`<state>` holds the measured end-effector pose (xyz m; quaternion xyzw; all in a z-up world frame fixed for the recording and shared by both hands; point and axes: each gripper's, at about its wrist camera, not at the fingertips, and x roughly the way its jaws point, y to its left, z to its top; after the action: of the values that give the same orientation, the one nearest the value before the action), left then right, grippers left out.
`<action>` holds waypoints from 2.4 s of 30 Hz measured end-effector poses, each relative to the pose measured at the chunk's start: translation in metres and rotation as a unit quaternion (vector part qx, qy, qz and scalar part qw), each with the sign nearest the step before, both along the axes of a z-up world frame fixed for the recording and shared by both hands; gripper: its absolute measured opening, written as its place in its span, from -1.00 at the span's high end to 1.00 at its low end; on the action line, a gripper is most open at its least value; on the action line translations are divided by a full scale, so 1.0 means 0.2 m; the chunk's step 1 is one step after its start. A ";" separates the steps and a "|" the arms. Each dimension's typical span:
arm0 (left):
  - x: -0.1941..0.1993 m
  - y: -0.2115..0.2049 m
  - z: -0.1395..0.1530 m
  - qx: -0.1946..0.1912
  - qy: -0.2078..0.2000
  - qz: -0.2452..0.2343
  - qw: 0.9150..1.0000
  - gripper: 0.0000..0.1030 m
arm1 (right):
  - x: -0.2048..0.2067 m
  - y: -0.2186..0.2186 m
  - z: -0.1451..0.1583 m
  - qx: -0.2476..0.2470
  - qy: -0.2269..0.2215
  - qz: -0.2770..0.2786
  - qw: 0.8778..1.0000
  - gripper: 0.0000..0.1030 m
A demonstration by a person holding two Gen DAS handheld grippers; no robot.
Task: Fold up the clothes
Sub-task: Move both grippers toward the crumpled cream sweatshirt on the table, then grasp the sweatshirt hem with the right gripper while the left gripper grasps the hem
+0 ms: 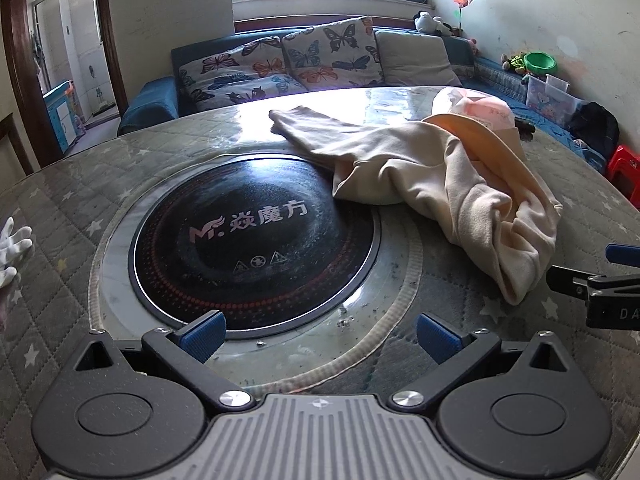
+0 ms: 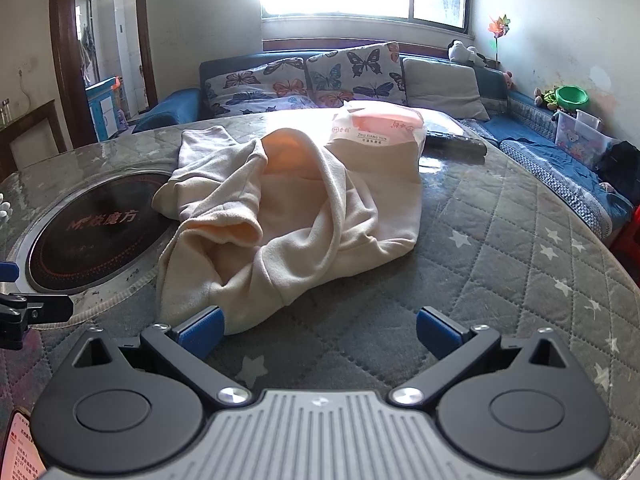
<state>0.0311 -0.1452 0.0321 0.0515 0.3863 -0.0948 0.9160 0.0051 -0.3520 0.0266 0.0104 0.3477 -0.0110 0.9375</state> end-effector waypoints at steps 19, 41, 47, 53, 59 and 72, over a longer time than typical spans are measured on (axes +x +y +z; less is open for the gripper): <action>0.12 -0.10 0.05 0.031 -0.008 -0.032 0.999 -1.00 | 0.11 -0.02 0.03 -0.016 -0.006 0.010 1.000 -1.00; 0.38 -0.29 0.15 0.012 -0.015 -0.074 0.997 -1.00 | 0.35 -0.09 0.07 -0.019 -0.002 0.025 1.000 -0.59; 0.46 -0.38 0.17 0.003 -0.017 -0.096 0.995 -0.99 | 0.42 -0.12 0.07 -0.011 0.006 0.028 1.000 -0.30; 0.54 -0.47 0.16 0.005 -0.012 -0.116 0.993 -0.87 | 0.46 -0.14 0.06 -0.010 0.014 0.035 0.999 -0.09; 0.59 -0.56 0.12 0.024 -0.008 -0.137 0.990 -0.53 | 0.48 -0.16 0.05 -0.007 0.019 0.039 0.999 0.02; 0.60 -0.43 0.07 0.001 0.007 -0.145 0.989 1.00 | 0.51 -0.16 0.04 0.005 0.022 0.044 0.999 0.80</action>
<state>0.1518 -0.2309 0.0466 0.1074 0.3815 -0.2269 0.8896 0.1071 -0.3845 0.0338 -0.0009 0.3684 0.0320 0.9291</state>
